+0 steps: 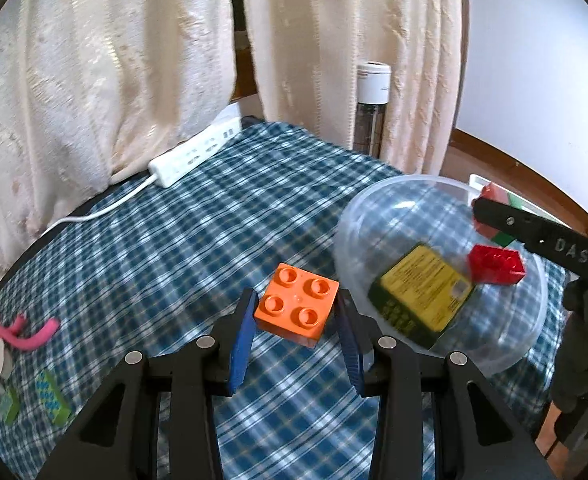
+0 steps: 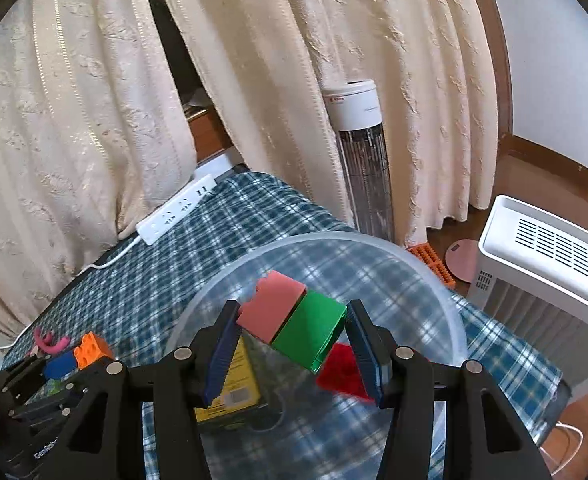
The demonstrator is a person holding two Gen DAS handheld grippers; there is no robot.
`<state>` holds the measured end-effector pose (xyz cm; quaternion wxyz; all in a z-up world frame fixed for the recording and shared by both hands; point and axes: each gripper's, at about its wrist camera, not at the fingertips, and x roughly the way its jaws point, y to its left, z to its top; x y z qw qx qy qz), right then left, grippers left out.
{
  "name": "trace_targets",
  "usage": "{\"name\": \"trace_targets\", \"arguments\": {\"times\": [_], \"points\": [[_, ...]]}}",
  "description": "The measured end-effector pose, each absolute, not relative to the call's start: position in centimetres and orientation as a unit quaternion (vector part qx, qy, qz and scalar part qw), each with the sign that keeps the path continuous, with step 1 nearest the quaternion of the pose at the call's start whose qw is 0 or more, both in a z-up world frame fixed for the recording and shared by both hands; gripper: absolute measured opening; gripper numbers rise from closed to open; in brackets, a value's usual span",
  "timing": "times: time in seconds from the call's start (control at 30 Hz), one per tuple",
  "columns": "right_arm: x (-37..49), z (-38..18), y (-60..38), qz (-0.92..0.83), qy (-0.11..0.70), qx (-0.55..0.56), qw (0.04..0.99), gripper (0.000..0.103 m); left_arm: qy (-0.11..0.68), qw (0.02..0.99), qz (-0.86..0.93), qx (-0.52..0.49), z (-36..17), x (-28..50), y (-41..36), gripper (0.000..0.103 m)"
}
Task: Organize objects
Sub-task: 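Carry both blocks to the clear bowl and release them inside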
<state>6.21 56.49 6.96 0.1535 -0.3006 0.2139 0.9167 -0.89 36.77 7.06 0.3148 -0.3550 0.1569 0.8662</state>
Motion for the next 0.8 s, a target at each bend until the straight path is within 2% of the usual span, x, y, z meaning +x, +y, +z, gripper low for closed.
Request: {"name": "trace_targets", "arguments": {"times": [0.7,0.8], "points": [[5.6,6.8,59.9,0.909,0.219,-0.308,0.177,0.057,0.125,0.398,0.831,-0.369,7.5,-3.2,44.6,0.04],[5.3,6.8,59.9,0.909,0.219,-0.309,0.175,0.057,0.115,0.398,0.831,-0.373,7.4,-3.9,44.8,0.046]]}}
